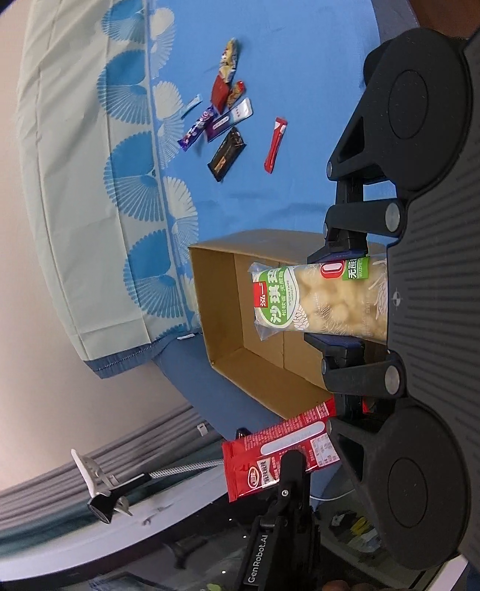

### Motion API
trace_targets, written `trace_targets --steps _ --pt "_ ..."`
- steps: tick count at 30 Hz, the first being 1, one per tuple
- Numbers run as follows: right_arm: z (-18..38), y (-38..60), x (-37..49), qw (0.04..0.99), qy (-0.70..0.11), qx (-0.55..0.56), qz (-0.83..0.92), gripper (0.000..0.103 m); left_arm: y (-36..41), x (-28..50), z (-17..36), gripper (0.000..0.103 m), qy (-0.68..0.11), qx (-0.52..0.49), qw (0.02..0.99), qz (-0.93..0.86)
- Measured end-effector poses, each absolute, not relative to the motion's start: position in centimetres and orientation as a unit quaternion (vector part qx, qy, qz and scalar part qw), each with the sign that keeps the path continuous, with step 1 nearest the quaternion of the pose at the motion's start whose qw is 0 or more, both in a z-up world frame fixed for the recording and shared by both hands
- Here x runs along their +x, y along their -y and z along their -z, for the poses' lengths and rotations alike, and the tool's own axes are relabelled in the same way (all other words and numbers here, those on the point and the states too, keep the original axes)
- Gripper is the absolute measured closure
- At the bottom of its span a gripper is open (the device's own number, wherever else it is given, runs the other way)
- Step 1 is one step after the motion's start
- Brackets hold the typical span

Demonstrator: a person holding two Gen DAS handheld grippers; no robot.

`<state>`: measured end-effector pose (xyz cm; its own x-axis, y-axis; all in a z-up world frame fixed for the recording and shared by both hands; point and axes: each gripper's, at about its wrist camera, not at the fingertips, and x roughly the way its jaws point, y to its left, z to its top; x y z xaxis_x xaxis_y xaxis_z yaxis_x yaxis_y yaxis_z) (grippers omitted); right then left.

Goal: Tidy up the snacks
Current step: 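Carry both snacks over the box and open both grippers to drop them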

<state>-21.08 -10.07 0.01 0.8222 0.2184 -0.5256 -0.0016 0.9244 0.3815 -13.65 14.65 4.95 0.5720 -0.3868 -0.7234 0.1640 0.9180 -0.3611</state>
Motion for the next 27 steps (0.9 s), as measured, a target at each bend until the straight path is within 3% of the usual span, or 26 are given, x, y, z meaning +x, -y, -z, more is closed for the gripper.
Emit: trace_targets --steps 27 --pt "0.8 6.7 -11.0 0.934 -0.323 0.134 -0.075 0.065 -15.7 -3.9 -2.3 0.094 -0.459 -0.142 0.867 0.132"
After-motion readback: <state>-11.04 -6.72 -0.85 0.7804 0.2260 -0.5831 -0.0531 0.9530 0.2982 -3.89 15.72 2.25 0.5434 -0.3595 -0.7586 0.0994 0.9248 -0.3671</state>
